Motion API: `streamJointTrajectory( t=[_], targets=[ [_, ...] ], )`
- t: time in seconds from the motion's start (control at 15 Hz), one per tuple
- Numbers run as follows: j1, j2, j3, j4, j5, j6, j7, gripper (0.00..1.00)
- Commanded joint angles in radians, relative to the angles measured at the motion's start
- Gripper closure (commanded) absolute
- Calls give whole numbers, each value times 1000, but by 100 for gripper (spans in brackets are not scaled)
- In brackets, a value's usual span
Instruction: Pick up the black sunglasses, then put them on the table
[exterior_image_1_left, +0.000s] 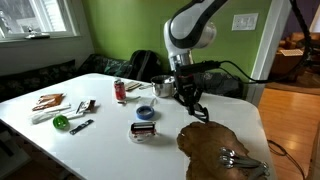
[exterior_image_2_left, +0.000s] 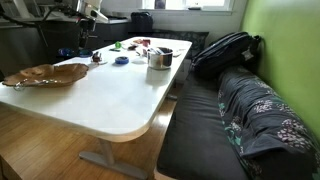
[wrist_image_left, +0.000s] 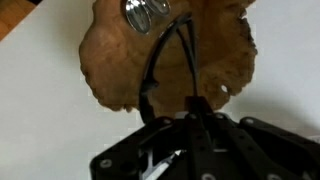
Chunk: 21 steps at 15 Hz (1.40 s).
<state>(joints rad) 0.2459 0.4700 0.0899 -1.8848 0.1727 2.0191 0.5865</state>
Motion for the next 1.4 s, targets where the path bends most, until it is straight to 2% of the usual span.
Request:
streamJointTrajectory(
  t=[0.0, 0.27, 0.33, 0.47, 0.53, 0.73, 1.0, 1.2, 1.33],
  targets=[
    [30, -65, -11, -194, 41, 192, 152, 99],
    [71, -90, -2, -326, 34, 473, 331, 99],
    [77, -92, 5, -342, 36, 505, 358, 99],
    [74, -107, 40, -366, 69, 518, 374, 99],
    [63, -127, 64, -380, 93, 485, 361, 99],
    [80, -189, 70, -442, 67, 494, 399, 99],
    [74, -218, 65, -488, 18, 548, 369, 99],
    [75, -205, 33, -489, -69, 573, 383, 99],
    [57, -172, 27, -464, -91, 584, 336, 99]
  ],
)
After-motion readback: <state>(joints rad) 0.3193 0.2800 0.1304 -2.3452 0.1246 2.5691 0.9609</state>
